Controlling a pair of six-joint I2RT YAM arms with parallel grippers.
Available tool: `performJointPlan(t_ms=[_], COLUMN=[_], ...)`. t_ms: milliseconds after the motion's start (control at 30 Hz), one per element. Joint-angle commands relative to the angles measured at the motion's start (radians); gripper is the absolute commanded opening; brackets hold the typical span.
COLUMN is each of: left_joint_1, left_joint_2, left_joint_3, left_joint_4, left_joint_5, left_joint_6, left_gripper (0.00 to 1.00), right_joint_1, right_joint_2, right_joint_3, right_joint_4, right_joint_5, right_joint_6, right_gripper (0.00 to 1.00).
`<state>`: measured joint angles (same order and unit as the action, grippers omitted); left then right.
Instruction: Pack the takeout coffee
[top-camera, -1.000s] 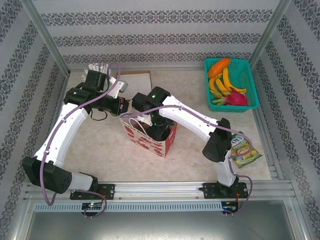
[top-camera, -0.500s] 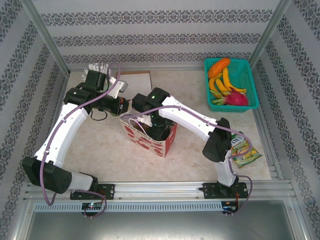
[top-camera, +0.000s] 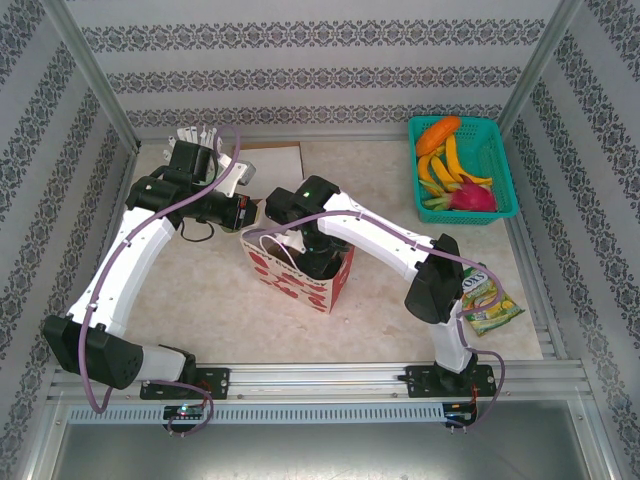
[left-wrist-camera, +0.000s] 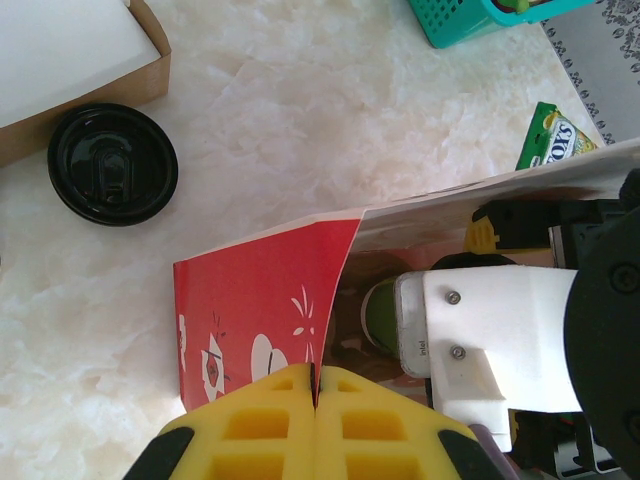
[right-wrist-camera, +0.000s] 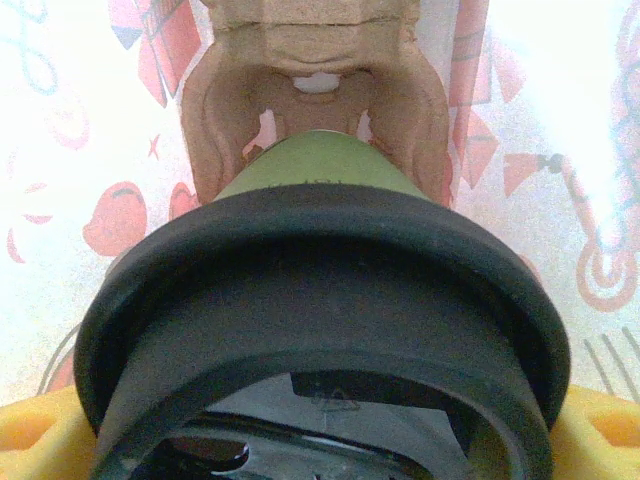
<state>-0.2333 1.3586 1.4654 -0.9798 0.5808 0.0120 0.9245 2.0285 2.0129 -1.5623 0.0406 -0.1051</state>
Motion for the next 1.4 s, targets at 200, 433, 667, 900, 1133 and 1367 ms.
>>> performJointPlan(t_ms=[200, 433, 667, 900, 1133, 1367], left_joint_1=[0.015, 0.014, 0.015, 0.015, 0.015, 0.015], left_joint_2=[-0.035, -0.032, -0.034, -0.033, -0.033, -0.032], left_joint_3=[-0.023, -0.016, -0.019, -0.021, -0.017, -0.022], left_joint_4=[0.025, 0.013, 0.013, 0.016, 0.015, 0.018], left_joint_5=[0.025, 0.029, 0.010, 0.014, 0.015, 0.017], left_joint_6=[0.016, 0.011, 0.012, 0.008, 0.008, 0.008], left_gripper=[0.00, 0.00, 0.00, 0.00, 0.00, 0.00], right_joint_1=[-0.012, -0.012, -0.013, -0.015, -0.016, -0.016], right_joint_2=[0.001, -0.003, -0.022, -0.032, -0.042, -0.046], right_joint_3=[-0.006, -0.016, -0.037, -0.054, -0.062, -0.071], right_joint_4=[0.021, 0.033, 0.075, 0.099, 0.123, 0.134], right_joint_5=[-0.006, -0.004, 0.005, 0.010, 0.006, 0.006], right_joint_6=[-0.012, -0.010, -0.010, -0.011, -0.012, -0.013], right_gripper=[0.60, 0.60, 0.60, 0.60, 0.60, 0.60])
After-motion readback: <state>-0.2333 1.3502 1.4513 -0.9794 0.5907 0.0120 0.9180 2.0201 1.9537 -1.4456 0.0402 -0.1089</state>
